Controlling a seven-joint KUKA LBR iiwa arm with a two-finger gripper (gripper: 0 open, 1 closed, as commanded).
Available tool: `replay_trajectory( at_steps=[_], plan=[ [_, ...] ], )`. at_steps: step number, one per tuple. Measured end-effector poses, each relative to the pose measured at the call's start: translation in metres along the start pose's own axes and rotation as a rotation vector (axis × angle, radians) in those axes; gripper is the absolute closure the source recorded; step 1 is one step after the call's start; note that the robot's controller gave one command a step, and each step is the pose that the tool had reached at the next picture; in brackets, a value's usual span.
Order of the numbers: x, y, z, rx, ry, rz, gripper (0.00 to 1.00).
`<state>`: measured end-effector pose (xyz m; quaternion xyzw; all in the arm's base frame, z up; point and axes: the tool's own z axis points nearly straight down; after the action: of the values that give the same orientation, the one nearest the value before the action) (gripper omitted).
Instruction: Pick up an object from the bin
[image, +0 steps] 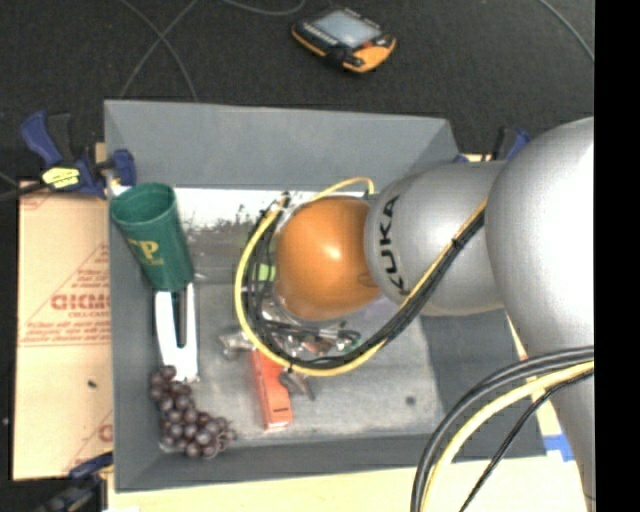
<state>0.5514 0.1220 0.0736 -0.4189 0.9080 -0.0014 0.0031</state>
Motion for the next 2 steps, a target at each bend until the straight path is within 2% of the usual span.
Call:
replay_trajectory(
  at_steps=[1,2],
  plan=[
    [0.0053,0.0184,-0.0025,0.004,-0.012,-0.583,1.00],
    [0.0053,0.0184,-0.0026,0.003,-0.013,-0.581,1.00]
  ],
)
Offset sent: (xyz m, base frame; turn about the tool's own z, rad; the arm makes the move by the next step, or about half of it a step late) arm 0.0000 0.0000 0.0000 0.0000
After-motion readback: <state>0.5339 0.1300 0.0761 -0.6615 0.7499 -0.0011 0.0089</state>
